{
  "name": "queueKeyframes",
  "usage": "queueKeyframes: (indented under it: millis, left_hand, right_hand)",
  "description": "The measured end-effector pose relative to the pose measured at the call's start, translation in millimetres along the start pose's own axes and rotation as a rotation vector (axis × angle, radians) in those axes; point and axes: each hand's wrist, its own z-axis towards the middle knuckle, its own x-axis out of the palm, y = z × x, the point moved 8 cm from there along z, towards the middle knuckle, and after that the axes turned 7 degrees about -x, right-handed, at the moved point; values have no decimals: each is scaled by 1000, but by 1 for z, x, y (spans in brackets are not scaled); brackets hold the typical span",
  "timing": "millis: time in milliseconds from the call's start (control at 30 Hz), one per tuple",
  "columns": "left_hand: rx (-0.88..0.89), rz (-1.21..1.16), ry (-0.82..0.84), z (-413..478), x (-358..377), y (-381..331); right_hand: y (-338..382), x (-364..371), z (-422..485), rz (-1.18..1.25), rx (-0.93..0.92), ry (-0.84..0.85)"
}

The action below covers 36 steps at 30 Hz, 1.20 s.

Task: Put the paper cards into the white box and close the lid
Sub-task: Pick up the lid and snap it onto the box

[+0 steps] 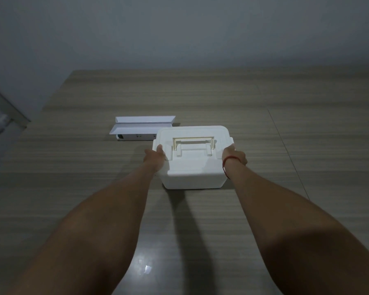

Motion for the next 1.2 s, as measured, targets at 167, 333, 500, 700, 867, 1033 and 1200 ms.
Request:
queueKeyframes:
  millis: [167, 333, 500, 700, 867, 1033, 1200]
  left_hand:
    - [-44, -86, -88, 2, -6, 6]
    - [169, 83, -313, -7, -20, -10]
    - [210, 29, -297, -3, -14, -7]
    - [340, 2, -367, -9, -16, -17]
    - [369, -15, -397, -20, -16, -18]
    - [374, -21, -394, -22, -14, -19]
    - [363, -52, -391, -22, -15, -18]
  right_hand:
    - [-3, 2, 1, 94, 67, 24]
    - [-13, 6, 7, 132, 73, 48]
    - [-18, 10, 12, 174, 109, 110]
    - [-31, 28, 45, 311, 100, 214]
    - [-35, 34, 33, 338, 234, 394]
    - [-35, 18, 20, 355, 281, 426]
    - [-23, 14, 27, 344, 169, 314]
